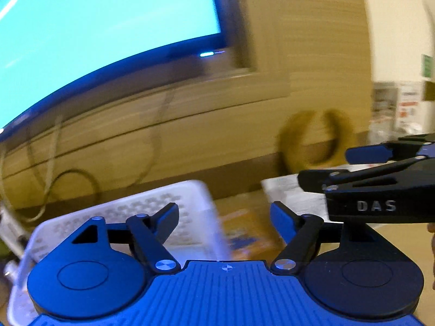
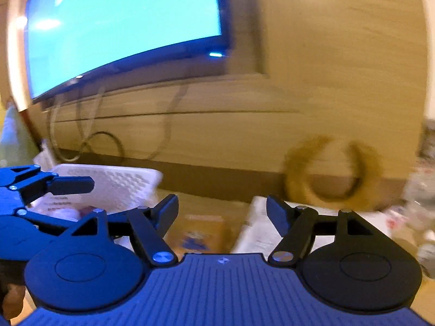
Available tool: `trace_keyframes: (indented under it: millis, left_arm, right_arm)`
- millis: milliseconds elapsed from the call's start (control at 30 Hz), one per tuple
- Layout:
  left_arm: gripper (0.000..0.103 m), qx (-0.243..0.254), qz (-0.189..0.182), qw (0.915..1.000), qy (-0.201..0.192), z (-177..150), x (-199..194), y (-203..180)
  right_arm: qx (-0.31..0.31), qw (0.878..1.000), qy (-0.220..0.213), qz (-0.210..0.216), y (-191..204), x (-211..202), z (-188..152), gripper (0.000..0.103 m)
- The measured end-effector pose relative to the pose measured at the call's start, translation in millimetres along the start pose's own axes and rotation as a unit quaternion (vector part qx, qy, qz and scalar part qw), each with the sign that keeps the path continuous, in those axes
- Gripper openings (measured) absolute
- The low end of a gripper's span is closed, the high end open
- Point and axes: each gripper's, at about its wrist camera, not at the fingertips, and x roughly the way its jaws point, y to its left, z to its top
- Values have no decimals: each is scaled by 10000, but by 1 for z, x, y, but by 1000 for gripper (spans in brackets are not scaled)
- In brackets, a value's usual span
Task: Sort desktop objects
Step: 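Move both tools back to the desk toward the white mailer envelope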
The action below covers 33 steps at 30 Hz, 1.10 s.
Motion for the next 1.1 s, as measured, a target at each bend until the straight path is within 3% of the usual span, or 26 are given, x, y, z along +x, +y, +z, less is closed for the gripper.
trace_keyframes:
  millis: [233,433,533,1100]
  left_arm:
    - [89,118,-368,9992,55,-9,11,-66]
    - [90,186,-508,9962,678,-44,39,-94]
    - [89,67,-540,9947,877,-47,58,-94]
    - [90,-377,-235,9937,1034,-7,149,-83]
  right_arm:
    - [362,9979,234,-473,-64,-24,-31,76]
    - [435,9944,799,-542,-89,-23,-73,76]
    - [574,9921,982,-533,-103,-18,-88,76]
    - [804,9902,942,-645,-188,44,-65,77]
